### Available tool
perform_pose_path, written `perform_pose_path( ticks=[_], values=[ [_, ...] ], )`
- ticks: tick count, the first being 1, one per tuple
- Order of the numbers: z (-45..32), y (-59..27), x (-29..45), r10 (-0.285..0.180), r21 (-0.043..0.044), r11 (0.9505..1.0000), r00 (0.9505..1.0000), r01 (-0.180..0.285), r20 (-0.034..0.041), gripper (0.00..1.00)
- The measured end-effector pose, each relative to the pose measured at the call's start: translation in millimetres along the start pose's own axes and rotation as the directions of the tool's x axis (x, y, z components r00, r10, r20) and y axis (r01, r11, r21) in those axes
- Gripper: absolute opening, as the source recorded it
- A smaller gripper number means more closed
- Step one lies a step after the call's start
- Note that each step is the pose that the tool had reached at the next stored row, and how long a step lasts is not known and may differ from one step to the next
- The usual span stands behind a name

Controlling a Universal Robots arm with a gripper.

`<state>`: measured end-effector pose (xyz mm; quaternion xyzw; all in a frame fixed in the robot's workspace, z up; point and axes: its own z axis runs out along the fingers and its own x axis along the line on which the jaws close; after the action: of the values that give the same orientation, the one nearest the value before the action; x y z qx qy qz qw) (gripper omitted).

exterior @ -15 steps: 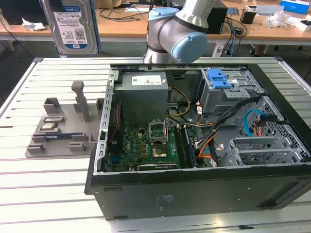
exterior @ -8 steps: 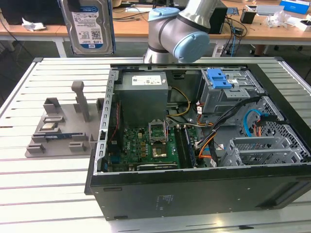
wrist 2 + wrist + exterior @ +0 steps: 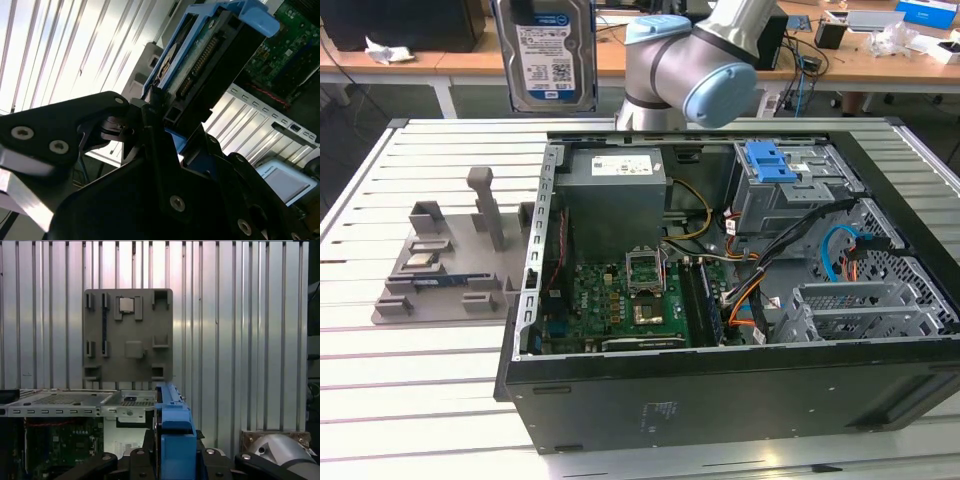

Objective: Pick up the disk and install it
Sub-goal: 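Pick up the disk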

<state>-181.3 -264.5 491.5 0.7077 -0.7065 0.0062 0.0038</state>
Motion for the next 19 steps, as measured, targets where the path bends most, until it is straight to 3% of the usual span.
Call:
perform_pose_path(
  ticks=[4, 7, 19],
  values=[
    [0.1, -22.9, 0.0, 0.0, -0.0002, 1.0, 1.0, 0.0, 0.0, 0.36],
    [0.2, -33.5, 0.2, 0.0, -0.0003, 1.0, 1.0, 0.0, 0.0, 0.36],
    [0.5, -48.1, 4.0, 0.0, -0.0002, 1.0, 1.0, 0.0, 0.0001, 0.36]
  ],
)
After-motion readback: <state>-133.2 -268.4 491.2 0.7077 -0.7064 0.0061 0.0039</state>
